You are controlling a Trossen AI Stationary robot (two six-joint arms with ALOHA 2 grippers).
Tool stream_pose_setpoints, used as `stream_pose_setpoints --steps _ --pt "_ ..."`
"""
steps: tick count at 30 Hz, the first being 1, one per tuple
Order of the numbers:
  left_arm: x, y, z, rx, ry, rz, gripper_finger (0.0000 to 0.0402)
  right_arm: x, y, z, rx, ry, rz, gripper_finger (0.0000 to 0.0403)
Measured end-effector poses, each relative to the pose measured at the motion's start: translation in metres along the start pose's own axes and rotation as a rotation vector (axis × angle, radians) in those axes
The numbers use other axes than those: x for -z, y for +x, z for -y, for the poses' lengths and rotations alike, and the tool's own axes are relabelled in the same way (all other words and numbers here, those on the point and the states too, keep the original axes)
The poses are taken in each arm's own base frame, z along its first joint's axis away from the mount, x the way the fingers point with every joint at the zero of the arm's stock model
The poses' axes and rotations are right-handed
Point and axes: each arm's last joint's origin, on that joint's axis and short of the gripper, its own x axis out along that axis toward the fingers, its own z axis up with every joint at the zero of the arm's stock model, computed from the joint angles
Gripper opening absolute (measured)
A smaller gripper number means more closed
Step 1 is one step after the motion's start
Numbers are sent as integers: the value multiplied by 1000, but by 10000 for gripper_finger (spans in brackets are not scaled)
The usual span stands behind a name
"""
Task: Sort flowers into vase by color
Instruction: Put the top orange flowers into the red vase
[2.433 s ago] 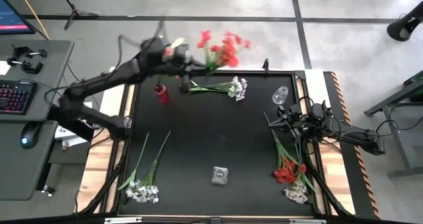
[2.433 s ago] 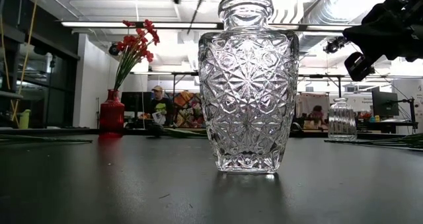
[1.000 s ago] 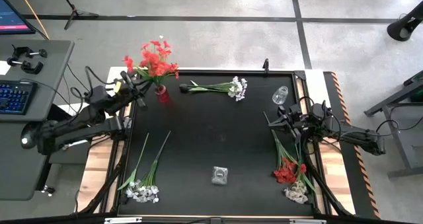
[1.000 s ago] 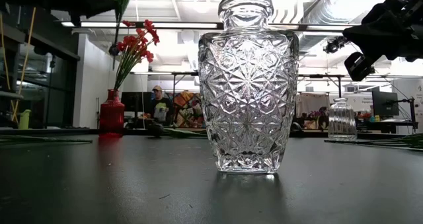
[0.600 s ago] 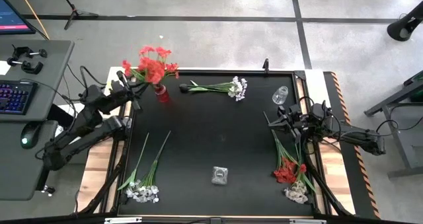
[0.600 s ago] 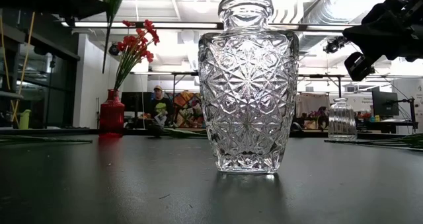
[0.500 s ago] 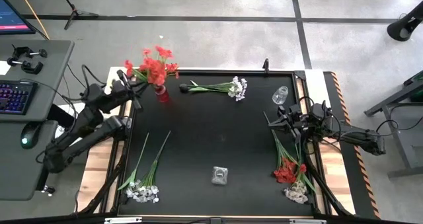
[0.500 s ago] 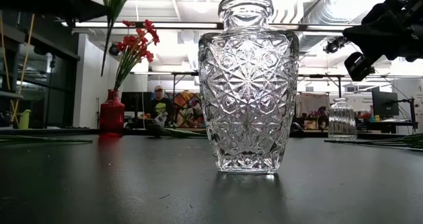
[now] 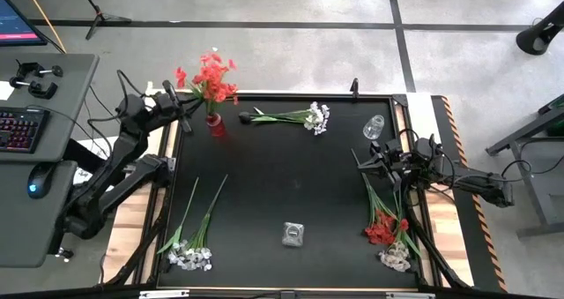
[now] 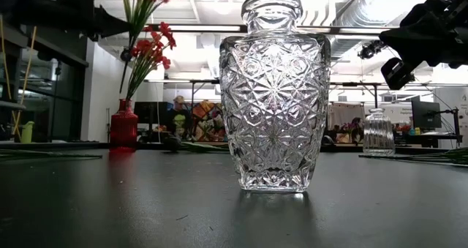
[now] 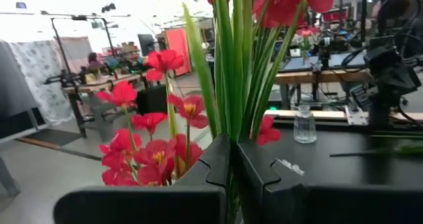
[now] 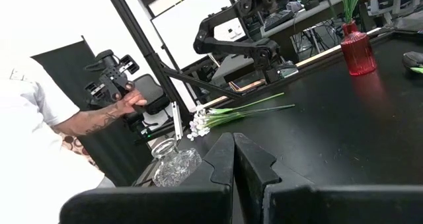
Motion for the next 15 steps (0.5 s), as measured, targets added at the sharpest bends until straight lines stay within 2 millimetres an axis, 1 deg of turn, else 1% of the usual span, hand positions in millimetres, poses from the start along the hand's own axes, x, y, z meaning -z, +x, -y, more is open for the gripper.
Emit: stream_pose_setpoints --steps 8,15 --pt "2 6 -14 7 -10 24 0 0 0 0 0 0 0 0" --pt "10 13 -18 31 -56 -11 0 0 0 0 0 0 0 0"
